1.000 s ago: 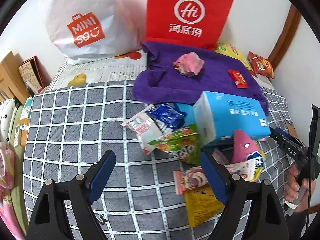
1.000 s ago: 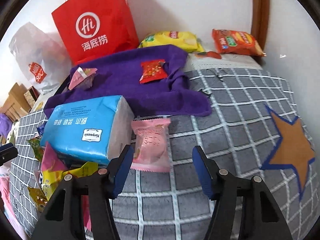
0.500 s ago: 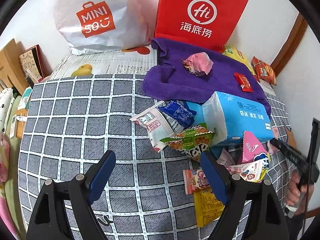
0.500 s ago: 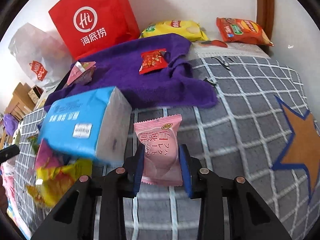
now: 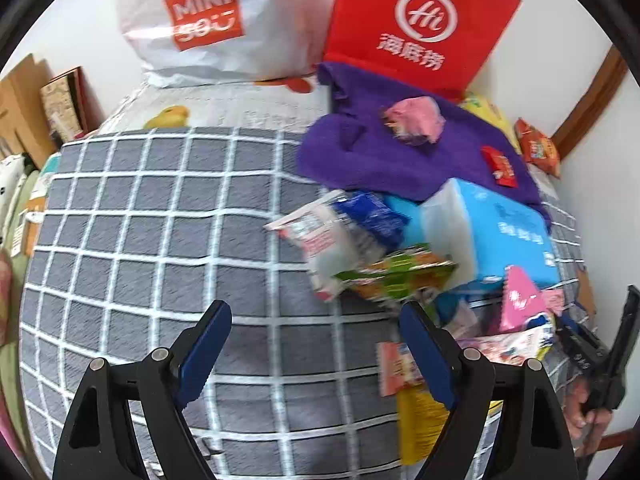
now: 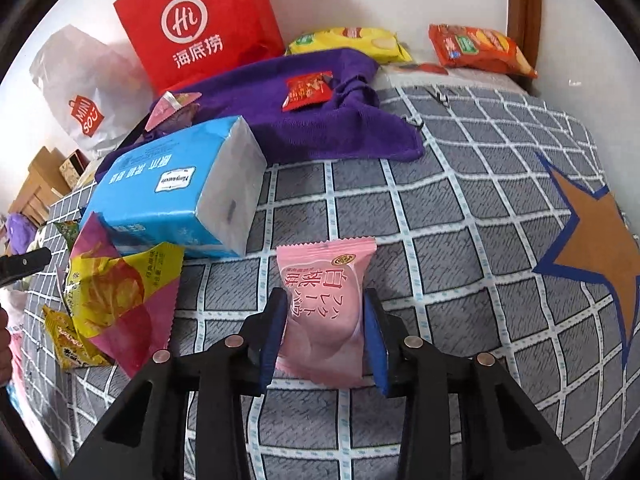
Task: Organize snacks
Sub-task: 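Grasp the green snack bag with the left gripper while the right holds the pastry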
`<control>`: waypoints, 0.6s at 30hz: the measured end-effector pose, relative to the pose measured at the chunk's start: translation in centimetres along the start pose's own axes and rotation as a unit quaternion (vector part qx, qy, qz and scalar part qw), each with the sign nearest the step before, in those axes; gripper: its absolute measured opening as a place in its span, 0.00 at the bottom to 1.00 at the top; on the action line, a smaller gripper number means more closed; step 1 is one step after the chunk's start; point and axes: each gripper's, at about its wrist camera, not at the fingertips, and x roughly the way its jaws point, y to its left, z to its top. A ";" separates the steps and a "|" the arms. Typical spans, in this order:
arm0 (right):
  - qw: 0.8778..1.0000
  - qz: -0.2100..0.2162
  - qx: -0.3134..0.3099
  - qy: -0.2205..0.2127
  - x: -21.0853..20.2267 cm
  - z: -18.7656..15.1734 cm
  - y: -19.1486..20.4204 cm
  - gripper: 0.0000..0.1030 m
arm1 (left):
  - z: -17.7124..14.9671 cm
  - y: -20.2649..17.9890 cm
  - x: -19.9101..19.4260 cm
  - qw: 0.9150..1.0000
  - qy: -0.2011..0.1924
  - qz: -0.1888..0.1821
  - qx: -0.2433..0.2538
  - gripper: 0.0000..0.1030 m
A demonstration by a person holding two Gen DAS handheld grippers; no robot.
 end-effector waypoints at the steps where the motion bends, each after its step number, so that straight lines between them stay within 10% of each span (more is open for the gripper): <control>1: 1.000 -0.002 -0.001 -0.004 0.0 0.0 0.0 0.37 | 0.0 -0.5 0.1 1.000 -0.001 -0.011 0.007 0.83; 18: 0.997 -0.055 -0.034 -0.051 0.3 -1.2 0.8 0.40 | 0.9 -4.6 5.0 0.999 0.010 -0.015 0.045 0.81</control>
